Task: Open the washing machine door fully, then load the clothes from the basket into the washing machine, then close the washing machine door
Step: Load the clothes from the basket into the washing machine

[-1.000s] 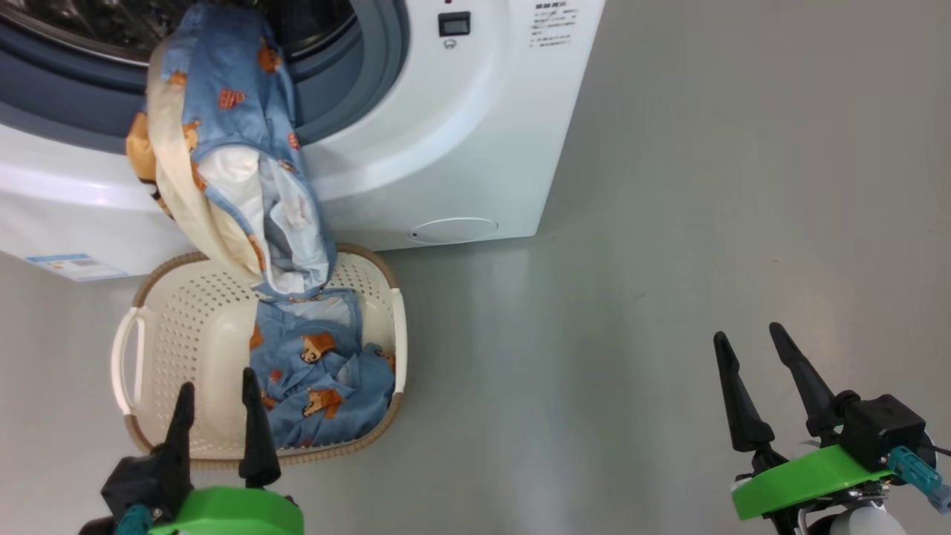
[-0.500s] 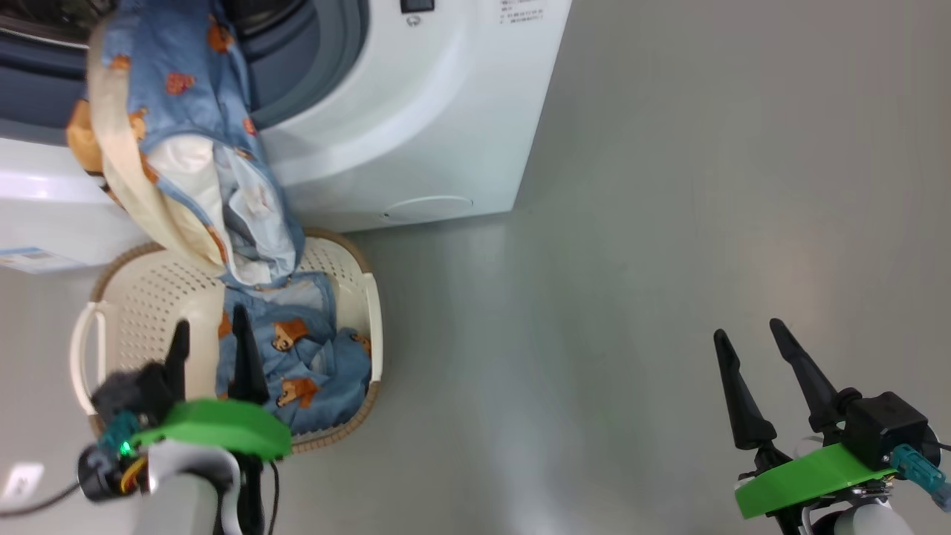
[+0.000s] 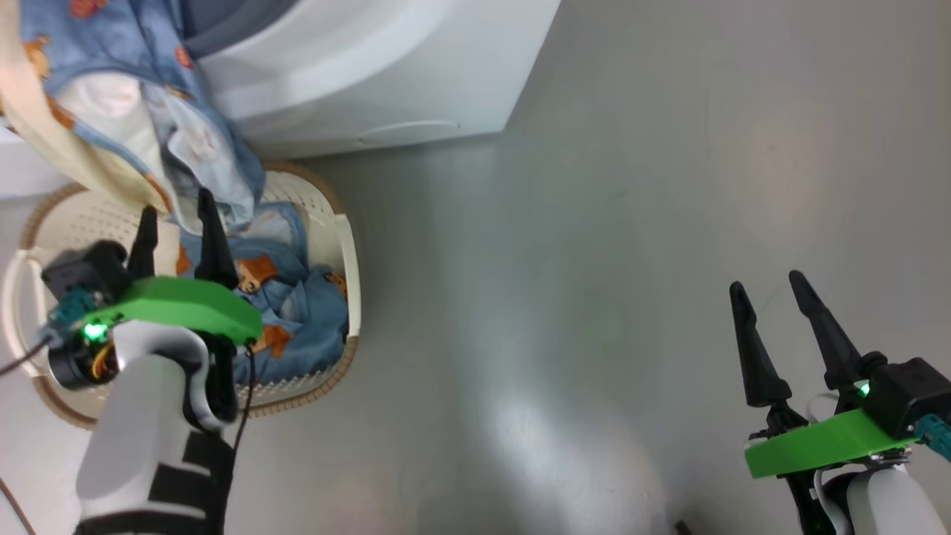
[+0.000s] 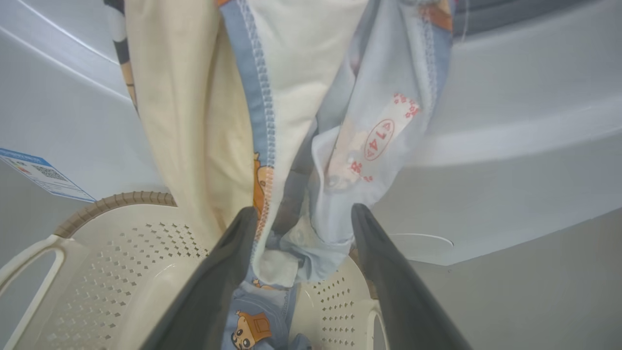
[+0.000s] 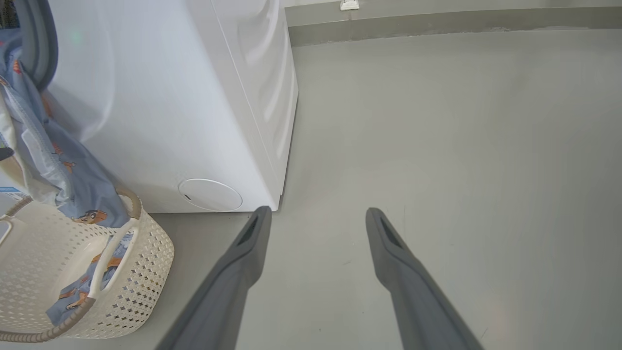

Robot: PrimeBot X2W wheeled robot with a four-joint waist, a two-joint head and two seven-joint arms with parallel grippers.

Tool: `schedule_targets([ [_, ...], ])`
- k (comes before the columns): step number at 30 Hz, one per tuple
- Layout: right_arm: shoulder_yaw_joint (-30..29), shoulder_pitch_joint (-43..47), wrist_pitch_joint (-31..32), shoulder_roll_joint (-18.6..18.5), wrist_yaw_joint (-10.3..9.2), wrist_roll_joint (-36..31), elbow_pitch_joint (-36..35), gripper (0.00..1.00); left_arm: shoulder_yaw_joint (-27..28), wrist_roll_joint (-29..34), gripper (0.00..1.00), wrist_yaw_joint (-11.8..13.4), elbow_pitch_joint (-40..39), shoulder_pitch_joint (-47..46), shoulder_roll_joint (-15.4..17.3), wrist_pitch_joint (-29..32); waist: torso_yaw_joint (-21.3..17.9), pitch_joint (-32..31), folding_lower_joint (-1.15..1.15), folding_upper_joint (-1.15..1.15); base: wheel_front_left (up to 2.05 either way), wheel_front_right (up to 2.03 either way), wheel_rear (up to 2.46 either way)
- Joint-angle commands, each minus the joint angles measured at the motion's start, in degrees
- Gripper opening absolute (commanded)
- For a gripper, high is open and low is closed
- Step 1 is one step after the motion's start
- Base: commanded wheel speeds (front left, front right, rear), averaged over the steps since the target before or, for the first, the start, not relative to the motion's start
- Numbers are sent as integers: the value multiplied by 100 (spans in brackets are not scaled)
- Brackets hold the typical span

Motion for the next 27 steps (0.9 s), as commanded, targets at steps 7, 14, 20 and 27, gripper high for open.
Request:
schedule_targets([
  [7, 75, -92, -27, -28, 9, 31, -184, 100, 508, 70, 100, -103, 542, -502, 166, -35, -95, 434, 0, 0, 0, 0, 0],
  [14, 46, -180, -27, -15, 9, 31, -204, 100, 839, 112, 100, -297, 839, -927, 132, -35, -128, 595, 0, 0, 0, 0, 0],
  [20, 51, -260, -27, 1, 9, 45, -205, 100, 1043, 206, 100, -434, 1026, -1223, 99, -35, -179, 712, 0, 0, 0, 0, 0],
  [27, 40, -320, -27, 4, 9, 78, -214, 100, 1278, 406, 100, -476, 1049, -1475, 99, -36, -234, 816, 0, 0, 0, 0, 0],
])
